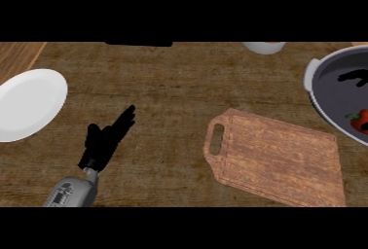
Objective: Pick the bell pepper from the cutting board and place it in the pot
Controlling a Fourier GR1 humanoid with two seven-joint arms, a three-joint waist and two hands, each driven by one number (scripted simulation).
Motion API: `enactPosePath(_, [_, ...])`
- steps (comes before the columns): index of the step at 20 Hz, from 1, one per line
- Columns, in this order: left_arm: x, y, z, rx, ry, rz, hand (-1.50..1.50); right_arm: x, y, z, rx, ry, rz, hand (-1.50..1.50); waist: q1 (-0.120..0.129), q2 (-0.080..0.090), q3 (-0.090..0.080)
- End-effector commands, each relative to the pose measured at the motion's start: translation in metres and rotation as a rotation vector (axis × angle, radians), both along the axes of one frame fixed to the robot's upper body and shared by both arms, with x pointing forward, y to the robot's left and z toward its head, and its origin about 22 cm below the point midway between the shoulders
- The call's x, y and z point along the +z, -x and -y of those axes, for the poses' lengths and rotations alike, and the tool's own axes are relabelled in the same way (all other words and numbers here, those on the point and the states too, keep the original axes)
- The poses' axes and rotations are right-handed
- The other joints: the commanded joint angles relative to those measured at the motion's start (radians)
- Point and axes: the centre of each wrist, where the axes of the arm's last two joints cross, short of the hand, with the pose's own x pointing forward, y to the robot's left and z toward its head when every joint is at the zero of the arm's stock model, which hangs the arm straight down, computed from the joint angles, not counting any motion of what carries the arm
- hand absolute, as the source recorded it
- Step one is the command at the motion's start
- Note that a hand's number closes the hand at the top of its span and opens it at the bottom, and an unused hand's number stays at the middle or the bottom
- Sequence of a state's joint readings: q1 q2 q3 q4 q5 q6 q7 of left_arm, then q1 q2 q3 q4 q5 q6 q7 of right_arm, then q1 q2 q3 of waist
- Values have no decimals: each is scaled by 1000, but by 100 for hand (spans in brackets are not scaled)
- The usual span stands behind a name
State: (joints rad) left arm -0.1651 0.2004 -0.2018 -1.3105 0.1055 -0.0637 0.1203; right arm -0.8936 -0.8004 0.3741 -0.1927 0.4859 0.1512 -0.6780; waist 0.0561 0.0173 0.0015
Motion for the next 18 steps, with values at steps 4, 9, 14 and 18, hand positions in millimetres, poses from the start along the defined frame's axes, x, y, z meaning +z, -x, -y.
enactPosePath(4, [-3, 3, -18, 27, -13, -29, 0, 9, -14, -11, -57, -566, 194, -150, -24, -4, 2])
enactPosePath(9, [-4, 7, -7, 9, -10, -24, 0, 45, -2, 22, -243, -779, 342, -150, -14, 2, 3])
enactPosePath(14, [11, -7, -10, -2, 5, 3, 0, 68, 24, 58, -331, -914, 423, -150, -5, 13, 5])
enactPosePath(18, [1, 12, -2, -15, 8, 14, 0, 70, 54, 86, -356, -991, 492, -150, 7, 12, 7])
